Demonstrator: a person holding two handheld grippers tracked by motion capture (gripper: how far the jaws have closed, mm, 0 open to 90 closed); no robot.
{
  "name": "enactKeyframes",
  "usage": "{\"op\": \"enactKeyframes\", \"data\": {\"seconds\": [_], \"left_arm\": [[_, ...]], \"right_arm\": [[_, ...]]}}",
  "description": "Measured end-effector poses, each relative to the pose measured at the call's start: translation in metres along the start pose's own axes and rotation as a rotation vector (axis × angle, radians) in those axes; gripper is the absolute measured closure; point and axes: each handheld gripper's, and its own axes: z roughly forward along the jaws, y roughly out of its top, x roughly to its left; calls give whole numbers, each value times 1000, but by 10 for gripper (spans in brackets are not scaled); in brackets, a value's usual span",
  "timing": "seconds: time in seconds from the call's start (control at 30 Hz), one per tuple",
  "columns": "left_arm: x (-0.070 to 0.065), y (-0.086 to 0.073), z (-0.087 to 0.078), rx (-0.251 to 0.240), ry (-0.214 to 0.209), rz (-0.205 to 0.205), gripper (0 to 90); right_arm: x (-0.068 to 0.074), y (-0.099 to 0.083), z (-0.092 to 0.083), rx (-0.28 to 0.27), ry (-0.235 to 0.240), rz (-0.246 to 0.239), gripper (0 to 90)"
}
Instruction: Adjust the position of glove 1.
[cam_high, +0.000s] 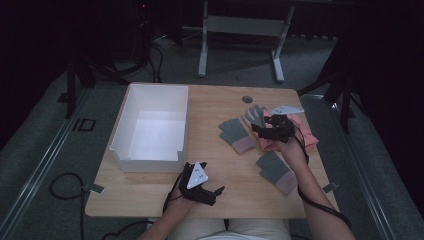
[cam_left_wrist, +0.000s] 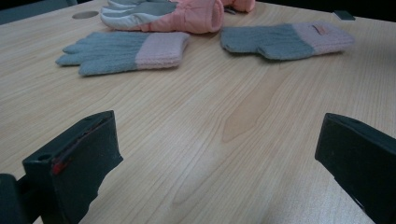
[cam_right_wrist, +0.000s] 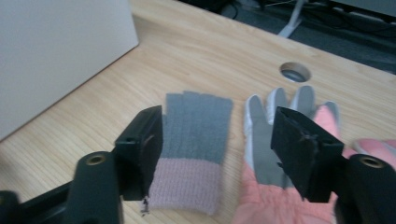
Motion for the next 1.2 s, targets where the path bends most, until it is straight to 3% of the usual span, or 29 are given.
{"op": "enactKeyframes", "data": {"seconds": [0.23,0.7,0.93,0.97,1.2], "left_arm": [[0,0,0,-1,-1,0,0],[0,0,0,-2,-1,2,0],[0,0,0,-2,-2,0,0],[0,0,0,-2,-1,-1,0],[1,0,0,-4,-4,-6,0]], "right_arm": [[3,-6,29,54,31,-21,463],[7,-18,83,142,105,-70,558],[6,-23,102,178,87,-72,574],[5,-23,109,207,71,-96,570],[3,-24,124,262,70,-105,581]]}}
